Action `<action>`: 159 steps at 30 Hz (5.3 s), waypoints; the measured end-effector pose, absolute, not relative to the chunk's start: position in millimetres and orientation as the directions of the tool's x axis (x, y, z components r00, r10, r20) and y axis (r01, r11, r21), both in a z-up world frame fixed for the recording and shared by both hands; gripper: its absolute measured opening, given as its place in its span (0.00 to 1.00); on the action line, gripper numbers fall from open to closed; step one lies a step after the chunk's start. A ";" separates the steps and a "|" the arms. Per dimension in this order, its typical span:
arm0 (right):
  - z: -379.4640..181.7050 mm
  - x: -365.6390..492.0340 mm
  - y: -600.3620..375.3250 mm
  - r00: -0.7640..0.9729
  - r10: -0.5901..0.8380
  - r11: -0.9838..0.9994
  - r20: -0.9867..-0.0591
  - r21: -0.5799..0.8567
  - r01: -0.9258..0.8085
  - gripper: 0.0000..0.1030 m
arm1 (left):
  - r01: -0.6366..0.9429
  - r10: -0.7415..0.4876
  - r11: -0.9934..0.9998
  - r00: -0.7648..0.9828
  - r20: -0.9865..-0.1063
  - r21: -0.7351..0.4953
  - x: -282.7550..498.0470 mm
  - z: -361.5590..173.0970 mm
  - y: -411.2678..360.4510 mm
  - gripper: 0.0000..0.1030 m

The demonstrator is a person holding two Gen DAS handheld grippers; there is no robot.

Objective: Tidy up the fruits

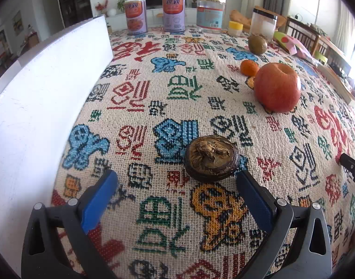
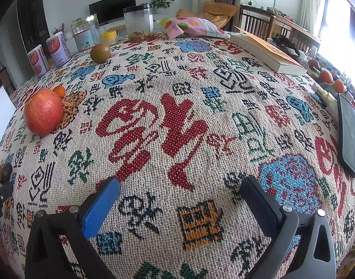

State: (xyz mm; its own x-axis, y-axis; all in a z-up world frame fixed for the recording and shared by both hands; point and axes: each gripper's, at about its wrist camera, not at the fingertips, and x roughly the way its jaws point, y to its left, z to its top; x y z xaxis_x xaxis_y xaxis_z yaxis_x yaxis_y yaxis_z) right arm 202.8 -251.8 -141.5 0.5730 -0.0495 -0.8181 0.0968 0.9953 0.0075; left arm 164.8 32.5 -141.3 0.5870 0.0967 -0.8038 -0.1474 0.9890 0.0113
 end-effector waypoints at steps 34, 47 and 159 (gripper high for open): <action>-140.3 200.2 -252.6 0.580 -0.029 0.996 -0.814 0.028 0.088 1.00 | -0.148 0.097 0.989 0.587 -0.804 0.011 164.8 -141.5 32.5 1.00; -101.2 263.3 -101.2 0.592 0.291 0.934 -0.752 0.088 -0.346 1.00 | -0.148 0.097 0.989 0.587 -0.803 0.011 164.8 -141.5 32.6 1.00; -110.2 214.0 -109.7 0.668 0.012 0.987 -0.744 -0.099 -0.128 1.00 | -0.023 -0.221 0.950 0.657 -0.721 -0.311 80.1 -40.7 57.8 0.90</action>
State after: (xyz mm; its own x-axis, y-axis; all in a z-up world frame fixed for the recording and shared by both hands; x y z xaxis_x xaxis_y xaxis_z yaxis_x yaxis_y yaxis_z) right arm 214.0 -109.7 -110.2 0.6682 0.0119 -0.7439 -0.1276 0.9869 -0.0988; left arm 80.1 57.8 -40.7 0.6569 -0.2206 -0.7210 -0.0227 0.9500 -0.3114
